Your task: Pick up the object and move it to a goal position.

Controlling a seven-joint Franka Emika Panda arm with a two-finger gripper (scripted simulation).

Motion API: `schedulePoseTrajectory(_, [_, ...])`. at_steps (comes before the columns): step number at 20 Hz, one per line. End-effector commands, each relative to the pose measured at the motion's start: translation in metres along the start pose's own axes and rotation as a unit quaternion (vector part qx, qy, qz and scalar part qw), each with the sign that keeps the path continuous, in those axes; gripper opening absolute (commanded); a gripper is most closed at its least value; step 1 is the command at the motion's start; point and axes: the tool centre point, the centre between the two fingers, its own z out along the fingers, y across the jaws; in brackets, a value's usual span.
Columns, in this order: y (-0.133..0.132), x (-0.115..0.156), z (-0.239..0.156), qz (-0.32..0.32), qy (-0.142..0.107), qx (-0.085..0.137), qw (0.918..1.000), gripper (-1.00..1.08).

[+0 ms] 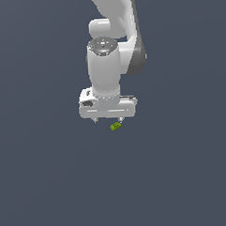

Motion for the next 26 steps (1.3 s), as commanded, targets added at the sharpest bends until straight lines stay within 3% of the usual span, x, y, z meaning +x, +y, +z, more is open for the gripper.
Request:
schedulePoseTrajectory(1, [0.0, 0.0, 0.0, 0.0, 0.0, 0.0, 1.0, 1.0])
schedulePoseTrajectory(14, [0.003, 0.003, -0.005, -0.011, 0.0, -0.005, 0.9999, 1.0])
schedulePoseTrajectory(26, [-0.008, -0.011, 0.02, 0.068, -0.007, 0.003, 0.9977, 1.0])
